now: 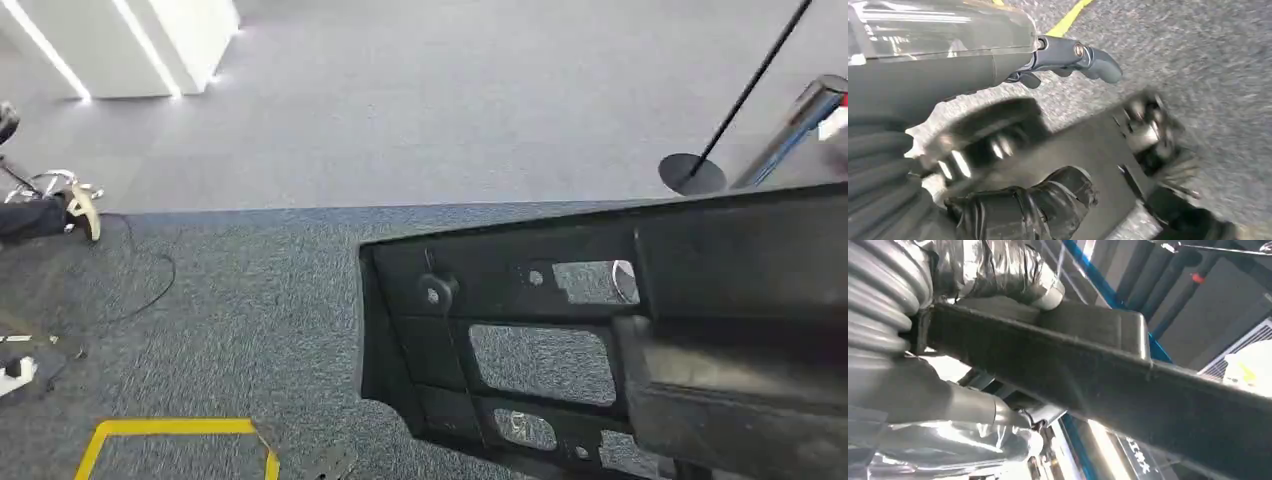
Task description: Take the parts from the cabinet and place them on the table.
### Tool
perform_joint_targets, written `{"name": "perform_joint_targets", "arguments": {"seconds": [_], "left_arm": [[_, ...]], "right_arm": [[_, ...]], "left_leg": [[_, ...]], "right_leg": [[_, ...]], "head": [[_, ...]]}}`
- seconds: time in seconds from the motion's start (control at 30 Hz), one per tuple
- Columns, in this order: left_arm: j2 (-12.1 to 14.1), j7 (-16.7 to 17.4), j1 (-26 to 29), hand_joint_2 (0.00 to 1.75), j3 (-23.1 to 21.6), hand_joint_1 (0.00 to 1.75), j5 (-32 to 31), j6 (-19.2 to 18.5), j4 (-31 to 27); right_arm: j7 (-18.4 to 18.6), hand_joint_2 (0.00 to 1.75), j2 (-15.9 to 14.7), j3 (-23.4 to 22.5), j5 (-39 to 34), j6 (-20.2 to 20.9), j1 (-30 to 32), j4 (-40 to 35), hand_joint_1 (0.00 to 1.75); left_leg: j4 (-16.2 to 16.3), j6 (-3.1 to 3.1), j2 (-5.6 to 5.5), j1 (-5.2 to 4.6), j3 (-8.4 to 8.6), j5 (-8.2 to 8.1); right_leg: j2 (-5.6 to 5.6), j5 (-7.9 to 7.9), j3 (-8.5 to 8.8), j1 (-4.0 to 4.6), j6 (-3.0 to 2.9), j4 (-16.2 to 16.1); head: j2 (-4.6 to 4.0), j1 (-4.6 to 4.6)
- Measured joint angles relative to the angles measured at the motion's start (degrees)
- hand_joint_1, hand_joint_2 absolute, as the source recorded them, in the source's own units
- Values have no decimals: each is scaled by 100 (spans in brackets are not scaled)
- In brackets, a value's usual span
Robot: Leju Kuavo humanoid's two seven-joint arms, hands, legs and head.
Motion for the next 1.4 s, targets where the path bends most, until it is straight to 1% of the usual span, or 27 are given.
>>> {"name": "perform_joint_targets", "arguments": {"seconds": [0.07,0.1,0.17,0.2,0.23,0.37,0.4,0.43,0.47,0.53,0.57,0.63,0.7,0.73,0.77,0.83,0.9,0.93,0.97,1.03,1.1,1.13,1.2,1.23,1.27,1.37,1.4], "left_arm": [[-31,-15,-45,175,-11,0,4,-42,-2],[-37,-13,-50,175,-28,0,-2,-90,-2],[-37,26,-78,175,-59,0,-59,-171,-2],[-37,39,-116,175,-81,0,-85,-203,-2],[-33,70,-181,175,-92,0,-120,-238,0],[-26,127,-279,175,-114,0,-129,-291,0],[-37,129,-269,175,-129,0,-131,-291,0],[-28,133,-285,175,-140,0,-133,-304,0],[-33,131,-307,175,-142,0,-133,-304,0],[-50,125,-351,175,-146,0,-144,-310,0],[-59,120,-349,175,-155,0,-162,-317,0],[-66,101,-333,175,-212,0,-177,-328,0],[-66,76,-330,175,-227,0,-184,-343,0],[-57,59,-330,175,-229,0,-184,-356,0],[-39,33,-343,175,-232,0,-175,-380,0],[37,-37,-312,175,-232,0,-166,-424,0],[131,-68,-262,175,-234,0,-170,-418,4],[122,-85,-259,175,-238,0,-179,-409,2],[131,-92,-281,175,-243,0,-181,-367,2],[140,-142,-334,175,-243,0,-197,-258,2],[133,-210,-337,175,-243,0,-195,-147,2],[131,-230,-333,175,-243,0,-179,-114,2],[129,-271,-331,175,-243,0,-162,-61,2],[129,-275,-335,175,-243,0,-155,-46,2],[125,-275,-335,175,-243,0,-149,-24,2],[118,-254,-244,175,-243,0,-163,4,2],[118,-249,-211,175,-243,0,-181,2,2]], "right_arm": [[7,175,0,0,15,-42,2,0,164],[7,175,0,0,52,-66,3,0,164],[7,175,0,0,138,-127,9,0,164],[9,175,0,0,179,-160,19,0,164],[7,175,0,0,205,-173,42,0,164],[9,175,0,0,219,-223,59,0,164],[9,175,0,0,219,-223,57,-4,164],[11,175,0,0,221,-223,68,-4,164],[7,175,0,0,221,-225,70,-4,164],[11,175,0,0,221,-230,101,-4,164],[11,175,0,0,229,-238,115,-4,164],[11,175,-2,0,269,-267,123,-4,164],[9,175,-2,0,299,-304,132,-4,164],[2,175,-2,0,297,-330,136,-2,164],[-18,175,-2,0,267,-337,155,-7,164],[-107,175,-4,0,103,-335,173,-4,164],[-277,175,-2,0,-91,-322,191,-2,164],[-337,175,-2,0,-162,-322,240,0,164],[-424,175,0,0,-249,-324,303,2,164],[-512,175,2,0,-350,-352,400,9,164],[-542,175,2,0,-430,-424,435,26,164],[-542,175,4,0,-457,-442,442,35,164],[-540,175,13,0,-492,-461,450,55,164],[-540,175,13,0,-503,-475,454,59,164],[-540,175,13,0,-509,-494,467,66,164],[-509,175,13,0,-505,-638,485,103,164],[-503,175,13,0,-481,-669,486,101,164]], "left_leg": [[484,1,33,8,-298,-101],[351,24,37,3,-249,46],[-443,119,109,-34,161,530],[-944,217,310,-102,432,760],[-1086,257,544,-171,502,641],[-1285,363,326,-234,560,682],[-1460,359,262,-103,750,765],[-1539,365,211,-120,814,779],[-1538,398,176,-117,816,794],[-1525,406,34,-107,807,783],[-1510,406,-44,-107,808,768],[-1434,358,-207,-65,809,720],[-1268,277,-365,-12,785,616],[-1179,231,-423,-18,712,559],[-1038,186,-495,-29,634,503],[-1105,130,-590,-7,557,544],[-1064,107,-629,12,553,527],[-915,76,-302,-33,499,440],[-601,43,-104,-16,336,270],[236,-3,16,13,-140,-70],[509,-3,38,19,-337,-42],[253,14,52,18,-229,172],[-724,95,175,-7,268,705],[-1066,137,397,-55,419,713],[-1120,148,442,-120,460,663],[-1152,211,265,-134,482,651],[-1298,244,197,-86,620,700]], "right_leg": [[-156,-25,8,25,-12,0],[-222,-40,23,40,-14,0],[-335,-79,92,74,-16,-1],[-392,-103,136,76,-17,-14],[-459,-113,164,85,-8,-42],[-670,-120,297,75,100,-173],[-594,-163,315,63,135,-153],[-296,-241,274,69,155,11],[-143,-420,87,74,152,363],[-49,-738,-401,62,187,1220],[-44,-758,-579,55,211,1466],[-37,-375,-514,29,264,1124],[115,161,-124,-48,348,201],[416,21,-76,-92,365,95],[463,3,-71,-82,267,61],[335,-10,-84,-32,180,87],[201,9,-55,-94,95,46],[161,-2,-24,-80,76,28],[66,-11,-2,-71,35,16],[-102,-35,1,-48,15,14],[-233,-66,15,-41,19,14],[-297,-84,38,-36,19,14],[-413,-133,119,-24,32,9],[-464,-153,152,-24,43,-6],[-509,-173,171,24,83,-12],[-645,-175,277,7,161,-130],[-674,-214,328,44,217,-162]], "head": [[0,-7],[2,-11],[2,-7],[2,-9],[0,29],[2,11],[2,24],[2,44],[2,50],[2,68],[0,52],[0,57],[0,63],[0,68],[2,105],[2,79],[2,83],[2,59],[2,-24],[0,-7],[0,-7],[0,-11],[0,-13],[2,-4],[0,0],[0,-7],[2,-2]]}}
